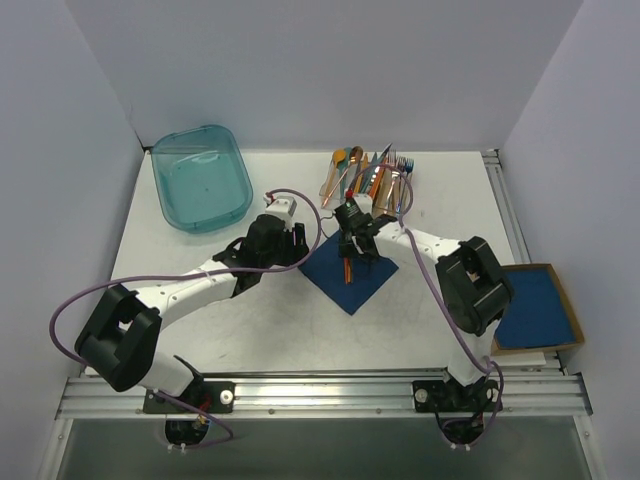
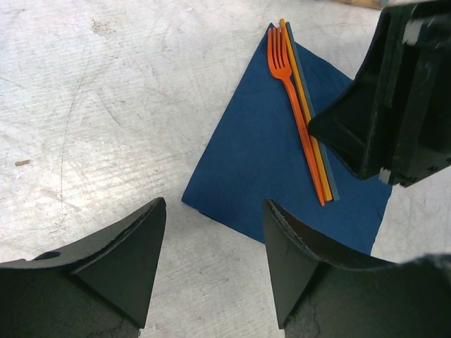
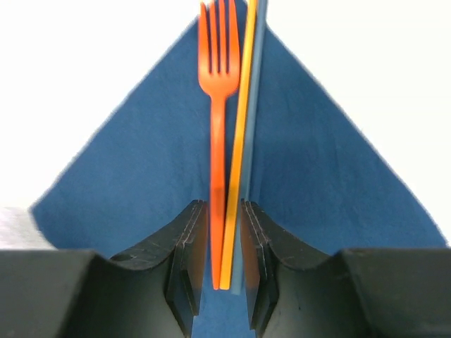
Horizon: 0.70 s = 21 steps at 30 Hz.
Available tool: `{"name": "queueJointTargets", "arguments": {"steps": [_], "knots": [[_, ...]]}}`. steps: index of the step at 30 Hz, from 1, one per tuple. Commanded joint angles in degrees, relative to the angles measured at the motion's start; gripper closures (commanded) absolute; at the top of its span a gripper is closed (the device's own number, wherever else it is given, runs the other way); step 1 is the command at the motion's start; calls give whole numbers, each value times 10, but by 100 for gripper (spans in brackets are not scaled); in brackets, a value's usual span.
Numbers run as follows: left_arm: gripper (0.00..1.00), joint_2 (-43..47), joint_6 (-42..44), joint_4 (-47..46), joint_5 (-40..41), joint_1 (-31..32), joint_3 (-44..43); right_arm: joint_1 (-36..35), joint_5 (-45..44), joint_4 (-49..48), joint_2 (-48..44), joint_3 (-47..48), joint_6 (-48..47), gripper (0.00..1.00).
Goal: Place the utensils on the paper napkin and roll it up
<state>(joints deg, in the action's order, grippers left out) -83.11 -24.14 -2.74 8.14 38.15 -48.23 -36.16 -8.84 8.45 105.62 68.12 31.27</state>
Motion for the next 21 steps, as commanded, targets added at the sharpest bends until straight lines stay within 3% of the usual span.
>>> {"name": "queueJointTargets", "arguments": {"steps": [1,12,21], "knots": [[34,19,7,-12,2,1,-4,14,-29,24,-37,63,-15,74],[34,23,7,-13,6,1,-1,84,-8,28,83,316,-9,73],[34,21,7,-15,5,0,-1,94,0,-30,192,417,33,68]]}}
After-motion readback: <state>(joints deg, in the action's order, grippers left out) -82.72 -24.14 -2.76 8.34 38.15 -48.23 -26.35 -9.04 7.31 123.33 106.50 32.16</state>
